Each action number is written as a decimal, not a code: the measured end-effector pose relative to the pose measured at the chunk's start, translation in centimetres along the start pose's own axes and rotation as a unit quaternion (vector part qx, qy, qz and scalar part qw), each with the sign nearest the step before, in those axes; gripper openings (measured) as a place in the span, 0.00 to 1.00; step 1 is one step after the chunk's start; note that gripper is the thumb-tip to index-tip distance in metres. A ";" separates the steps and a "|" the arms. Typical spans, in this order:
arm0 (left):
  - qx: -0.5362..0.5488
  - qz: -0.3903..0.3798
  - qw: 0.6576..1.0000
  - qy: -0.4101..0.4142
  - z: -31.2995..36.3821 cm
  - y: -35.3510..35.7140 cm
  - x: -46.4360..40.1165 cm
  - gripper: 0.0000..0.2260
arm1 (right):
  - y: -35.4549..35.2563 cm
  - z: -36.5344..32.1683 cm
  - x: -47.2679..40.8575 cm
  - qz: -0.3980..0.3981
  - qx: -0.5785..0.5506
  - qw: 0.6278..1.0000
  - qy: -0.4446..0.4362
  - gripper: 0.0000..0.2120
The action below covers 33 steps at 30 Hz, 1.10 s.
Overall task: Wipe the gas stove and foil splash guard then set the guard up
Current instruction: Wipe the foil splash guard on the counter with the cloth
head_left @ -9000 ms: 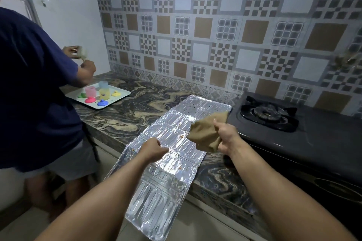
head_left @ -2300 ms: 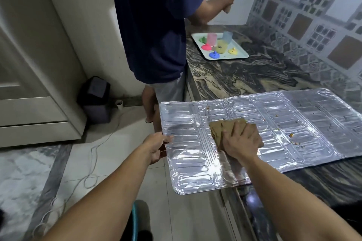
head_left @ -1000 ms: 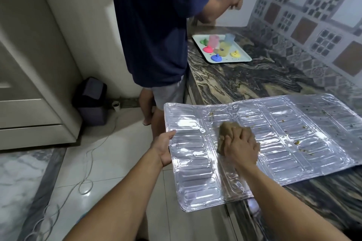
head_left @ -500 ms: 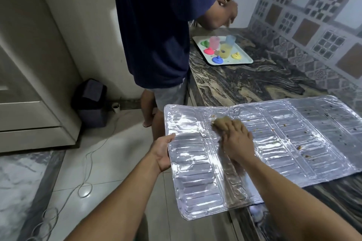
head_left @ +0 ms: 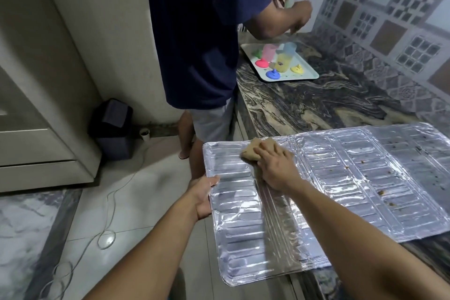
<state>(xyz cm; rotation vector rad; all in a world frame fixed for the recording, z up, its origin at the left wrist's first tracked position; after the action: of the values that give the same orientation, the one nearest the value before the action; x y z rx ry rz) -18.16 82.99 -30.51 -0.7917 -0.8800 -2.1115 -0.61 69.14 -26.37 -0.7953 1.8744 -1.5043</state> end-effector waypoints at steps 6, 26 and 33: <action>-0.004 -0.009 1.000 -0.014 0.0 -0.5 -0.4 0.13 | -0.2 4.0 -1.8 0.036 -0.013 0.972 0.231 0.23; 0.060 -0.084 0.994 -0.021 1.1 1.5 0.8 0.28 | 1.5 -4.8 1.2 0.001 -0.105 0.991 -0.081 0.23; 0.062 -0.103 0.993 -0.017 0.8 2.2 0.3 0.37 | 1.1 -4.9 0.3 0.022 -0.235 0.971 -0.023 0.18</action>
<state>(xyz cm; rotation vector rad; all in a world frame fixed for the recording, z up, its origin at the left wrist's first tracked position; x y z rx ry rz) -16.44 82.31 -29.07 -0.7003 -1.1426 -2.1992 -4.61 72.14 -26.62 -0.9781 2.2295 -1.0107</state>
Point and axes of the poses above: each hand's wrist, its own x-axis away from the middle knuckle, its own y-axis out of the palm, z = x × y, the point moved 1 cm from there along -x, towards the middle knuckle, and after that the axes turned 10 degrees about z, right-handed, at the moved point
